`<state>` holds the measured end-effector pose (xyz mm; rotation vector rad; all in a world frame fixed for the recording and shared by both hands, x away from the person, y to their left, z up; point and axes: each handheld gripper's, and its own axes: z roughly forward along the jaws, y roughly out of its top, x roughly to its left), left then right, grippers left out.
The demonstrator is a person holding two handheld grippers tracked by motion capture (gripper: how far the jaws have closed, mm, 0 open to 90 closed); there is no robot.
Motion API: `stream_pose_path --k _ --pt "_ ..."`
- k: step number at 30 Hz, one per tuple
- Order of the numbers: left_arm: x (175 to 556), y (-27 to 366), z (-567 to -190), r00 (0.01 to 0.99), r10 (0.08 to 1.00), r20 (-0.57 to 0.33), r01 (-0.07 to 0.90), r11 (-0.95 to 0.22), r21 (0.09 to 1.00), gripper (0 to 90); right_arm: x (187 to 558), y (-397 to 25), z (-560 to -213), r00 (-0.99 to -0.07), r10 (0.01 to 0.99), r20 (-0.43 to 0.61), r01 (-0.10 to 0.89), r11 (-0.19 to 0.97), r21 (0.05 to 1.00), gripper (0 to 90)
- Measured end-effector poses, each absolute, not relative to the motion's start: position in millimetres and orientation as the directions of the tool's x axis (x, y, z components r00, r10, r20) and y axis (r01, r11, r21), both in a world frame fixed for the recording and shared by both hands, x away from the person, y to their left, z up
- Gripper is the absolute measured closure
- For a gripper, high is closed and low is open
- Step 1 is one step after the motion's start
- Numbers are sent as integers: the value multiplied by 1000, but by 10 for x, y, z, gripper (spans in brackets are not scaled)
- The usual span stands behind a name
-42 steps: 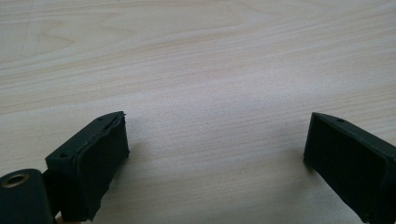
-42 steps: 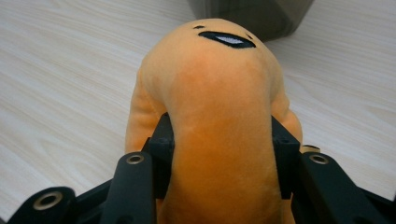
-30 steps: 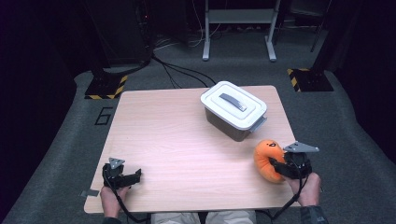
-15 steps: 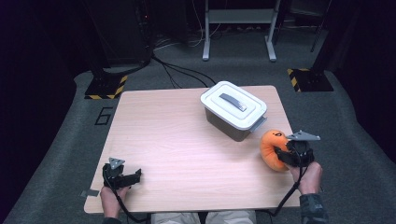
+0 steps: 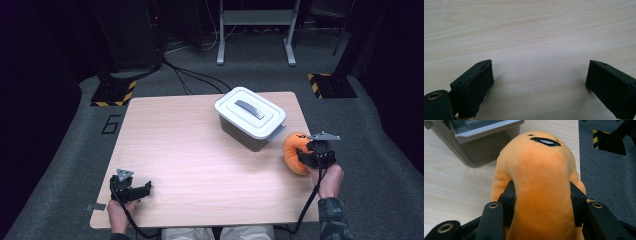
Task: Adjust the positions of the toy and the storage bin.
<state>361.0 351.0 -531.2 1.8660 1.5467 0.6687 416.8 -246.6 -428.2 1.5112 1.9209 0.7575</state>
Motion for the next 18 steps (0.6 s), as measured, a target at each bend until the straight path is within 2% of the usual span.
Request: stream_pose_path --k 7,11,18 --pt "3610 3510 -5312 187 982 -4 670 -125 732 73 4254 -2506 -4360 -178 980 -94 665 190 722 513" --pt "3609 3511 -5312 187 982 -3 670 -125 732 73 4304 -2543 -4522 -156 985 -68 685 157 711 495" --pt "3610 3510 -5312 187 982 -3 670 -125 732 73 4311 -2569 -4518 -155 986 -63 695 155 702 451"
